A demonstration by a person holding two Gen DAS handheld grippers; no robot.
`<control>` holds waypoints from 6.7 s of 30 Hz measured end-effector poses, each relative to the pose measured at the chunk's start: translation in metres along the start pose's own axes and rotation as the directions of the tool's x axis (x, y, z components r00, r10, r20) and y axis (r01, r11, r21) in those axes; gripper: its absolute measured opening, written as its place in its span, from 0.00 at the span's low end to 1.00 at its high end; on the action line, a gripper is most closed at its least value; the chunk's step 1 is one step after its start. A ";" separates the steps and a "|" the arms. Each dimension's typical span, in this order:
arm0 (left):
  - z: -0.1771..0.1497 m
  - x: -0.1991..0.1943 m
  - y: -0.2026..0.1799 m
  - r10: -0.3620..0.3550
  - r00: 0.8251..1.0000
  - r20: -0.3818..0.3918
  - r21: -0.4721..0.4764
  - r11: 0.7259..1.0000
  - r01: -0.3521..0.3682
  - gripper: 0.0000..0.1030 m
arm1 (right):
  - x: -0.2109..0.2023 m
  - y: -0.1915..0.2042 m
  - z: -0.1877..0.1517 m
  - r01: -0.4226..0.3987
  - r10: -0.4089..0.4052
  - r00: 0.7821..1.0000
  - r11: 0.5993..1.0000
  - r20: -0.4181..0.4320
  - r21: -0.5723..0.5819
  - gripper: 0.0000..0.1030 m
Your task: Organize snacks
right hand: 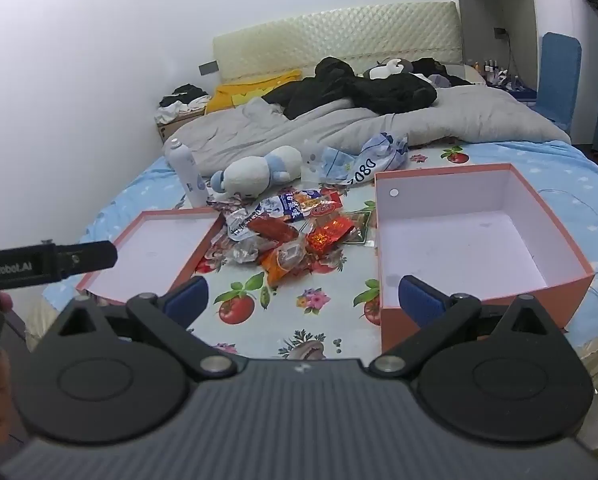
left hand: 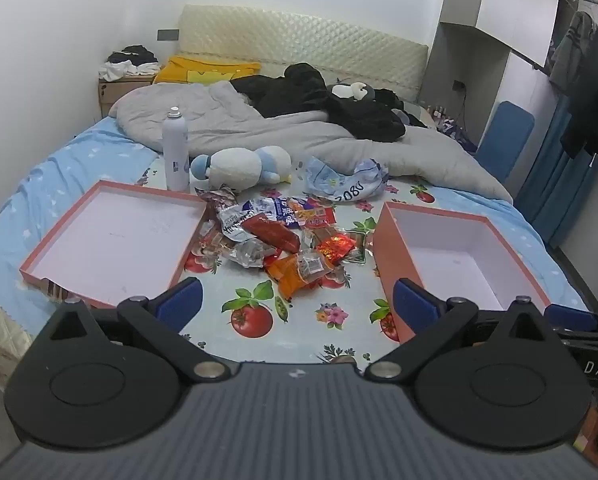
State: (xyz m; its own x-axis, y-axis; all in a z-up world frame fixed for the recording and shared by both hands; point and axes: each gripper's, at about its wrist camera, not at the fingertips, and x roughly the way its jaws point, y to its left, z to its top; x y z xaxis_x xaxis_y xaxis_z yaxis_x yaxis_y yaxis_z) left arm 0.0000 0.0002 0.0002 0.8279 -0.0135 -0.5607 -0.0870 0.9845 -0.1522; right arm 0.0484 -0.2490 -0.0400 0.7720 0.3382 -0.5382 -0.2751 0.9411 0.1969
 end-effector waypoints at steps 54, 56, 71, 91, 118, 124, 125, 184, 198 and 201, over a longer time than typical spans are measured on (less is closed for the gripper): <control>-0.004 0.003 0.002 -0.004 1.000 -0.014 -0.009 1.000 0.004 1.00 | 0.006 0.000 -0.005 -0.012 0.014 0.998 1.000 -0.060 0.025 1.00; -0.004 0.004 0.001 -0.003 1.000 -0.016 -0.008 1.000 0.003 1.00 | 0.005 -0.001 -0.005 -0.014 0.016 0.998 1.000 -0.061 0.027 1.00; -0.006 0.001 0.000 -0.010 1.000 -0.004 0.011 1.000 0.010 1.00 | 0.003 -0.002 -0.004 -0.020 0.021 0.999 0.999 -0.033 0.026 1.00; -0.020 0.010 0.015 -0.020 0.997 -0.072 -0.004 1.000 0.020 1.00 | 0.005 0.016 -0.023 -0.068 0.069 0.997 0.997 -0.045 0.023 0.98; 0.000 0.121 0.044 -0.061 0.986 -0.155 -0.020 0.998 0.058 0.99 | 0.095 0.022 -0.018 -0.104 0.098 0.983 0.994 -0.155 -0.028 0.79; 0.009 0.169 0.048 -0.061 0.984 -0.170 0.015 0.998 0.065 0.99 | 0.135 0.021 -0.006 -0.095 0.085 0.987 0.993 -0.140 -0.068 0.78; 0.011 0.178 0.050 -0.061 0.982 -0.177 0.019 0.998 0.066 0.99 | 0.146 0.021 -0.004 -0.113 0.103 0.983 0.992 -0.151 -0.062 0.78; 0.026 0.393 0.088 -0.035 0.928 -0.370 -0.008 0.999 0.034 0.54 | 0.309 0.008 0.005 -0.071 0.051 0.965 0.995 -0.259 -0.068 0.45; 0.023 0.236 0.048 -0.070 0.971 -0.229 -0.052 0.997 0.059 0.54 | 0.173 0.003 0.003 -0.019 0.012 0.993 0.998 -0.114 -0.056 0.45; 0.022 0.203 0.037 -0.081 0.978 -0.190 -0.040 0.996 0.075 0.54 | 0.143 0.003 0.000 0.000 -0.002 0.998 0.999 -0.066 -0.041 0.45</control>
State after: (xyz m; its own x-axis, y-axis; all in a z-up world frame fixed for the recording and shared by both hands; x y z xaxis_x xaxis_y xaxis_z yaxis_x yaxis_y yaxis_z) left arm 0.1773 0.0376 -0.1017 0.7118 -0.1267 -0.6908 -0.0467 0.9729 -0.2265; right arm 0.1583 -0.1975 -0.1162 0.7329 0.3355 -0.5918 -0.2988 0.9403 0.1630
